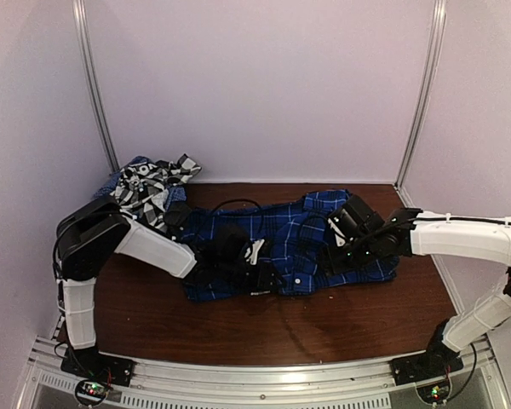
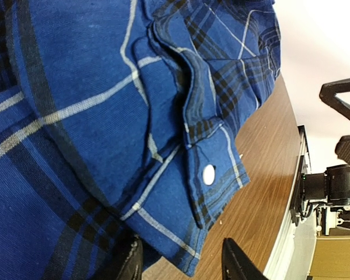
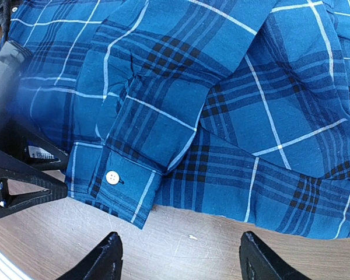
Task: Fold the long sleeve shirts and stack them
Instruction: Adjust the sleeve at the center of the board.
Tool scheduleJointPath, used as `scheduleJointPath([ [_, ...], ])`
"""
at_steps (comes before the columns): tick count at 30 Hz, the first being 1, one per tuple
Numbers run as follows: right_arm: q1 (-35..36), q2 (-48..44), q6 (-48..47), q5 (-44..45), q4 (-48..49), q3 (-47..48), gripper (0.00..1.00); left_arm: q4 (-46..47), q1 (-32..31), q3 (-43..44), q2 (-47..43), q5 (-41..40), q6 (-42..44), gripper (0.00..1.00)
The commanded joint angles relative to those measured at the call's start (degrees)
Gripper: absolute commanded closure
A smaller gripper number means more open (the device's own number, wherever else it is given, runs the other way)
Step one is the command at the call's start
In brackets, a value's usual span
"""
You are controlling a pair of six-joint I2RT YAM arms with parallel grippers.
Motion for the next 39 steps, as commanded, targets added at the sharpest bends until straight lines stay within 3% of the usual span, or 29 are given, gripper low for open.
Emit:
scheduleJointPath([
  [1, -0.36, -1.18, -0.52, 0.05, 1.03, -1.16, 0.31, 4.42, -0.49, 1.32, 1.74, 0.86, -1.9, 0.53],
  [11, -0.54, -0.64, -0.51, -0.04, 1.99, -2.75, 0.31, 8.66, -1.49, 1.09, 4.6, 0.8, -6.71, 0.69],
  [20, -0.86, -1.13, -0.28, 0.65, 2.08, -3.6, 0.31, 9.81, -1.52, 0.82, 3.59, 1.37, -6.17, 1.0],
  [33, -5.44, -7.73, -0.74, 3.6, 0.03, -4.2, 0.32, -17.22, -0.21, 10.17, -8.23, 3.86, 13.09, 1.0],
  [39, -7.52, -10.45, -0.51, 5.52, -0.45, -4.99, 0.31, -28.97, 1.9, 12.24, -12.48, 9.96, 20.08, 1.0],
])
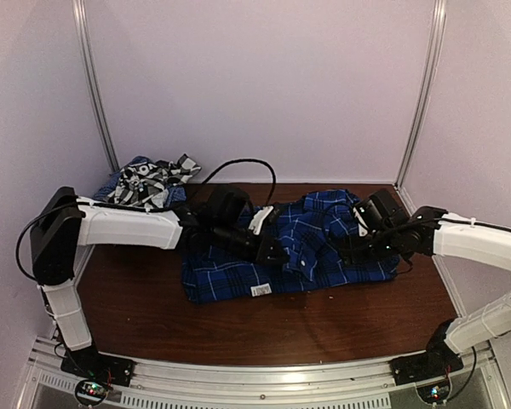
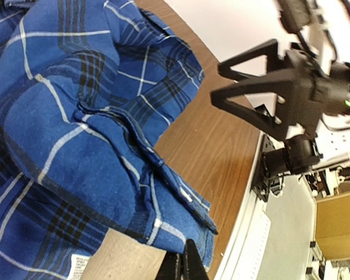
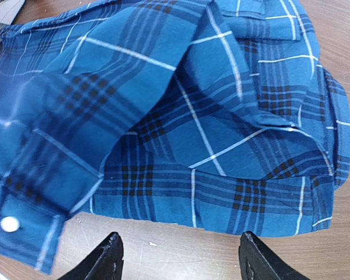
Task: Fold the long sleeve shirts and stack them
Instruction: Adjust the sleeve at the center of the board.
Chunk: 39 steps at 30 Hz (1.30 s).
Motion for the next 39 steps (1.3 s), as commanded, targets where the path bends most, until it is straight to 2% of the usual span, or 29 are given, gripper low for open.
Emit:
scheduleJointPath([
  [1, -1.5, -2.6, -0.31, 3.29, -0.74, -1.35, 0.31, -12.29, 1.93, 0.98, -3.8, 5.93, 8.58, 1.0],
  [7, -3.32, -3.7, -0.06, 5.29, -0.38, -2.2, 0.31, -22.99, 4.76, -0.13, -8.5, 6.61, 15.84, 1.0],
  [13, -3.63, -3.59, 0.25, 6.19, 1.82, -3.1, 0.29, -29.23, 7.83, -2.86, -11.27, 7.73, 21.06, 1.0],
  [25, -4.04, -0.69, -0.14, 5.74, 3.91, -4.33, 0.29, -30.76, 14.26, -7.67, -11.92, 11.79, 25.57, 1.0],
  [32, -4.13, 1.21, -0.46, 4.97, 4.79, -4.55, 0.29, -25.5, 17.06, -8.66, -7.44, 12.67, 24.66, 1.0],
  [39, -4.09, 1.38, -0.08, 4.4, 5.74, -6.22, 0.29, -16.6, 17.07, -13.22, -5.56, 12.31, 19.78, 0.69],
])
